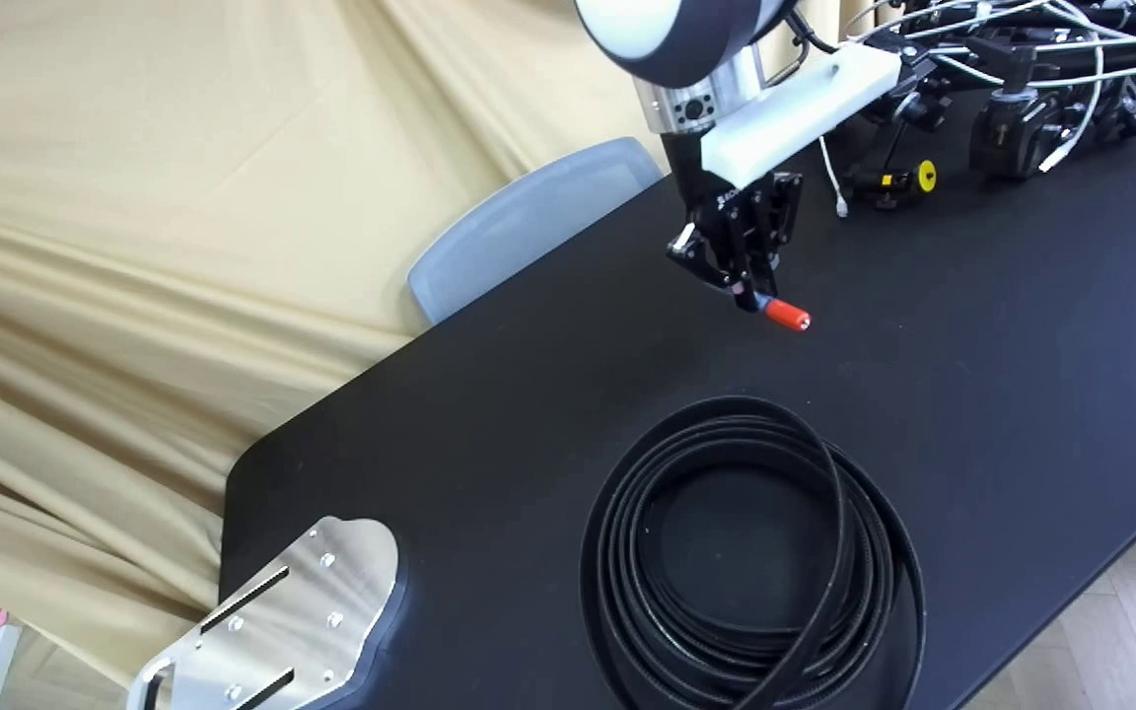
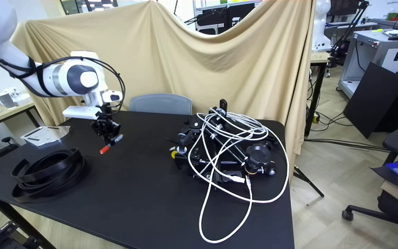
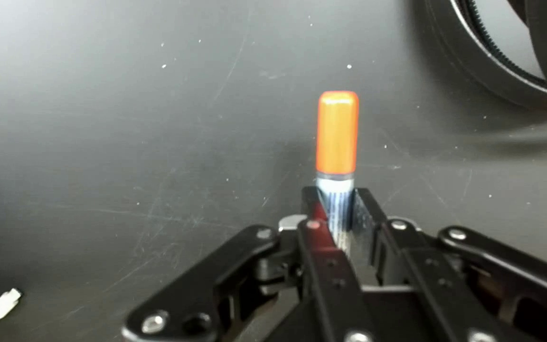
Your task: Move the marker backward slightly to the left
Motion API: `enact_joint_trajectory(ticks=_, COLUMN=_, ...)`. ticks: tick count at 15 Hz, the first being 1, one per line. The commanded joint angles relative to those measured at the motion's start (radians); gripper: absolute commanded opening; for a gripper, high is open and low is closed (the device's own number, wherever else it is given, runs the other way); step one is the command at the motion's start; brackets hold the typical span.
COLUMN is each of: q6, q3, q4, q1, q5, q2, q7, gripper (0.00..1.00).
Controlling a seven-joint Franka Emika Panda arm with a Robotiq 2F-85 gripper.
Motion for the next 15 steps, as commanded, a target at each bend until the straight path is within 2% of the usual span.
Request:
enact_joint_trajectory(ticks=1, q6=0.111, q3=-0.006, q4=-0.099, q1=0.026, q5=-0.019, q2=-0.02, q7=0.077, gripper=0.05)
enact_joint_trajectory(ticks=5, q6=0.223, q3=-0.015, q4=-0.157, q1=0.043, q5=-0.014, q2=0.009, q7=0.117, gripper=0.05)
enact_joint_trajectory(ticks=10, q6=0.267, q3=-0.023, q4=-0.187, q1=0.049, q5=-0.007, q2=0.018, q7=0.131, gripper=0.05)
enact_joint_trajectory(ticks=11, q6=0.266, q3=-0.022, q4=-0.189, q1=0.047, q5=-0.003, q2=0.016, q7=0.131, gripper=0.46)
enact_joint_trajectory(ticks=12, q6=0.265, q3=-0.024, q4=-0.191, q1=0.046, q5=-0.003, q2=0.015, q7=0.131, gripper=0.46)
enact_joint_trajectory(ticks=15, q6=0.258, q3=-0.023, q4=-0.192, q1=0.038, q5=0.006, q2=0.011, q7=0.127, gripper=0.67)
